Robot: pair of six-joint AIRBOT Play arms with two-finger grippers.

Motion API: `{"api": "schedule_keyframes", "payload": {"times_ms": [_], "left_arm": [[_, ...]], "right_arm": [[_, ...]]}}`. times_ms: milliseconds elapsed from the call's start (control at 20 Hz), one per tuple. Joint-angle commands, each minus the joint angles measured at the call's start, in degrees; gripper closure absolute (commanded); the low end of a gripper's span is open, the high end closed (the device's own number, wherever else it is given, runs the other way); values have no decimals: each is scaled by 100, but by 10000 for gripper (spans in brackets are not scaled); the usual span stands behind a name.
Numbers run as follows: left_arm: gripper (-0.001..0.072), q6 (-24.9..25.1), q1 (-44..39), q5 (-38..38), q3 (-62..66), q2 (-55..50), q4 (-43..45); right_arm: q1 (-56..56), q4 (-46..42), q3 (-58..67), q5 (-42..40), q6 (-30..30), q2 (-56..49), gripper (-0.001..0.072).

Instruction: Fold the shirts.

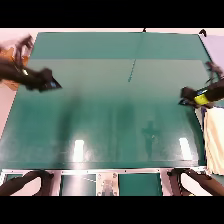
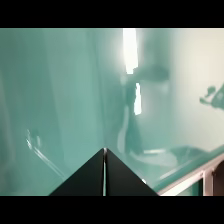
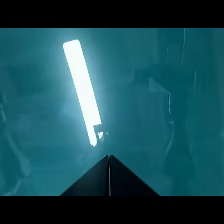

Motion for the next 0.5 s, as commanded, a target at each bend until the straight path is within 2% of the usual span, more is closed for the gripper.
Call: {"api": "schedule_keyframes", "payload": {"times_ms": [0,100,450], "left_arm": [[687,26,-227,358,-1381,590,-46],[686,20,-225,354,-1384,590,-57],[687,-28,-227,402,-1384,590,-101]], "right_arm": [[992,107,-608,-468,-33,466,696],[1178,105,-608,-260,74,463,696],[1224,105,-608,-273,74,463,696]]}}
